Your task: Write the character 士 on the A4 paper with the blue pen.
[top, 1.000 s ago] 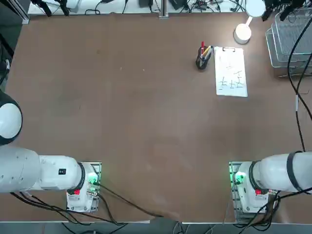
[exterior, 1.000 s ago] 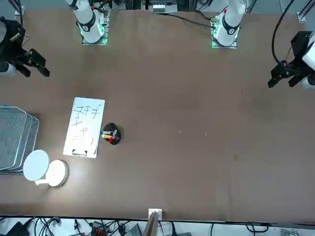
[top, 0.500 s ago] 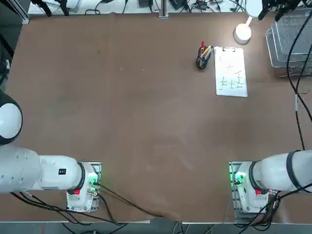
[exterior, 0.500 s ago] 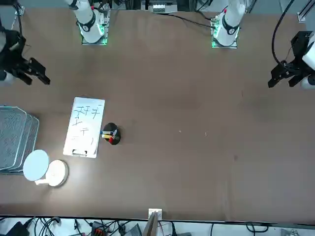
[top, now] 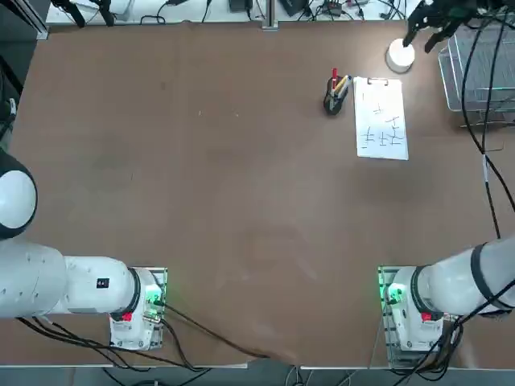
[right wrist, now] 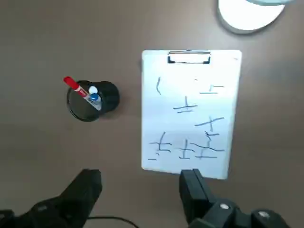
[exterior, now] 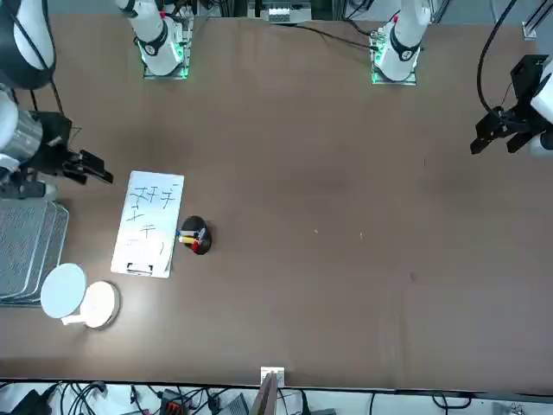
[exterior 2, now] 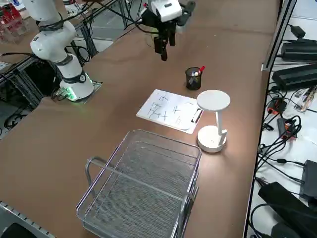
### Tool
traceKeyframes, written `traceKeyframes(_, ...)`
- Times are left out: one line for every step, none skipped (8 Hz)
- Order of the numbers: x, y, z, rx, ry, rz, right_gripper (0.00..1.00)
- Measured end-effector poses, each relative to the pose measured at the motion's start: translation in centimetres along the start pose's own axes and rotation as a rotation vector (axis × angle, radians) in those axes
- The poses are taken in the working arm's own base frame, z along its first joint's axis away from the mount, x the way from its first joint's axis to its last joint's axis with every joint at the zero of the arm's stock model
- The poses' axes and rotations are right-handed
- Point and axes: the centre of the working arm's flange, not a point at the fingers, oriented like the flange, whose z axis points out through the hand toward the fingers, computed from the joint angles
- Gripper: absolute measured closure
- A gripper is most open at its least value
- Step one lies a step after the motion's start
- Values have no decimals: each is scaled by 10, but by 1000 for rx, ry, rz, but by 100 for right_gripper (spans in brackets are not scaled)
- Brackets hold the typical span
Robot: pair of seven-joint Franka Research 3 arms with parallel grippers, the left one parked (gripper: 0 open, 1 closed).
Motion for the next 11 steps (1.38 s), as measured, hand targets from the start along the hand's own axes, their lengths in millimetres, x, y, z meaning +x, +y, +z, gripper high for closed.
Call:
traceKeyframes(11, -11, 17, 9, 6, -29, 0)
traceKeyframes(21, -26, 31, 6, 26, -89, 3)
traceKeyframes(26, -42, 45, 1, 34, -164, 4)
traceKeyframes(30, -53, 57, -1, 31, -223, 5)
traceKeyframes(33, -58, 66, -2, 32, -255, 5)
traceKeyframes(37, -61, 76, -5, 41, -289, 6)
traceKeyframes(42, -63, 86, -9, 52, -326, 6)
traceKeyframes(46, -67, 99, -12, 57, -351, 6)
traceKeyframes(49, -72, 114, -13, 56, -363, 7)
traceKeyframes(52, -76, 128, -15, 50, -368, 8)
traceKeyframes(54, -77, 139, -9, 47, -365, 8)
